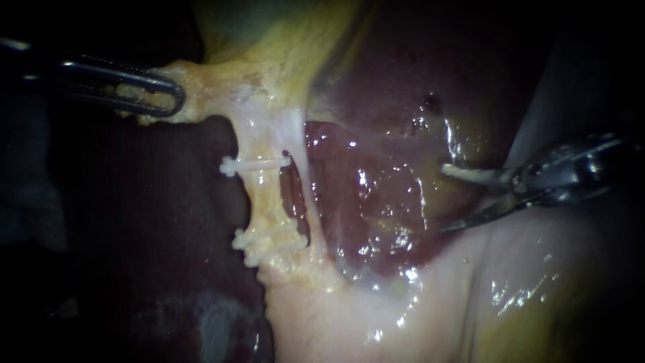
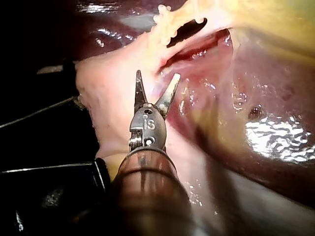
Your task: Go to the cutting position left tube
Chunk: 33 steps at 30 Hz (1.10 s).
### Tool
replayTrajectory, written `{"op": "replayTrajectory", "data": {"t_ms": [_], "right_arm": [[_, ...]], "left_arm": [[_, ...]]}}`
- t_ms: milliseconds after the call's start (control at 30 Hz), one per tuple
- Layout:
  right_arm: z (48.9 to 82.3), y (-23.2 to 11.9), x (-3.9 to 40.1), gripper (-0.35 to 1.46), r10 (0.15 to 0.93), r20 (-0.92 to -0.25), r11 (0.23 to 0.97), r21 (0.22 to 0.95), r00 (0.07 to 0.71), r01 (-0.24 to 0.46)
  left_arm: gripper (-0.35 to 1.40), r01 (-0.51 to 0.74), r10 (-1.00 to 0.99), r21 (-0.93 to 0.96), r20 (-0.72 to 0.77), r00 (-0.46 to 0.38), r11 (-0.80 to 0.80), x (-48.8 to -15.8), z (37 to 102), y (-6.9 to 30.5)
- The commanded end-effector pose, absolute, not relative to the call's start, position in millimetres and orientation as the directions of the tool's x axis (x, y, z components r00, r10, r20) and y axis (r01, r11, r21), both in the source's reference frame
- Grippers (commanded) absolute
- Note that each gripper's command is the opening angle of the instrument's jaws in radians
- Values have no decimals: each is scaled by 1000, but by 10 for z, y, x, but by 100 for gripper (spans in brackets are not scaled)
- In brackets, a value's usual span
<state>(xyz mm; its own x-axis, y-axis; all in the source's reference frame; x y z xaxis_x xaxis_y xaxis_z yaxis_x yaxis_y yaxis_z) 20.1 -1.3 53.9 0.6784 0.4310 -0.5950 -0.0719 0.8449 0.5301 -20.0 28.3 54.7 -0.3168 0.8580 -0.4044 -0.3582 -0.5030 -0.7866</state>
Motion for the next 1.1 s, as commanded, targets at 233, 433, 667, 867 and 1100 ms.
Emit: {"op": "replayTrajectory", "data": {"t_ms": [233,433,667,867,1100], "right_arm": [[548,-25,254,140,451,-584,821,568,675,-58],[561,-35,277,138,462,-580,804,594,671,-40],[583,-39,295,133,465,-573,788,615,675,-21],[603,-36,299,131,473,-566,782,623,676,-25],[617,-23,300,131,480,-563,779,626,673,-31]], "left_arm": [[-35,-355,858,-788,-404,-319,-503,-202,549,281],[-35,-355,858,-788,-404,-319,-503,-202,549,281],[-35,-356,858,-788,-404,-318,-503,-203,549,281],[-35,-354,858,-789,-403,-319,-502,-204,548,280],[-35,-354,858,-789,-403,-319,-502,-204,548,280]]}}
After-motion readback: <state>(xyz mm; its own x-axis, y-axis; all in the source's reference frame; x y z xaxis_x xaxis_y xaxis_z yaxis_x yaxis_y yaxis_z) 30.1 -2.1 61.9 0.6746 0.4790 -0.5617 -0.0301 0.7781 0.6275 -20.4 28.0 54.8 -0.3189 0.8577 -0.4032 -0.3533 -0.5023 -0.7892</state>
